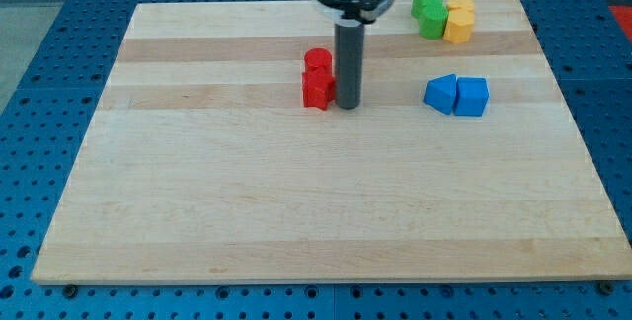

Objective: Slightly move the red circle to the down

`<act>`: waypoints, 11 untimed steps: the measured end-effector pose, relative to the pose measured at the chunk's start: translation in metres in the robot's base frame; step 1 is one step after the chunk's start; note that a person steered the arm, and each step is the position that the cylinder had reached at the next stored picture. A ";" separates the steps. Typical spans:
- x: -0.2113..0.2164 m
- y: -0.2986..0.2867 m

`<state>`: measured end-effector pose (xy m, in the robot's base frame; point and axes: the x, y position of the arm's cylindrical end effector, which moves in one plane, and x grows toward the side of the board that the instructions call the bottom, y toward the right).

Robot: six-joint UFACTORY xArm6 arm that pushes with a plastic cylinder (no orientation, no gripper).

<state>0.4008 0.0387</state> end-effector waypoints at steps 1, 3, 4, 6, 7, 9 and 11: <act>-0.022 0.038; -0.065 0.031; -0.083 0.020; -0.106 -0.014; -0.097 -0.033; -0.073 -0.052; -0.069 -0.052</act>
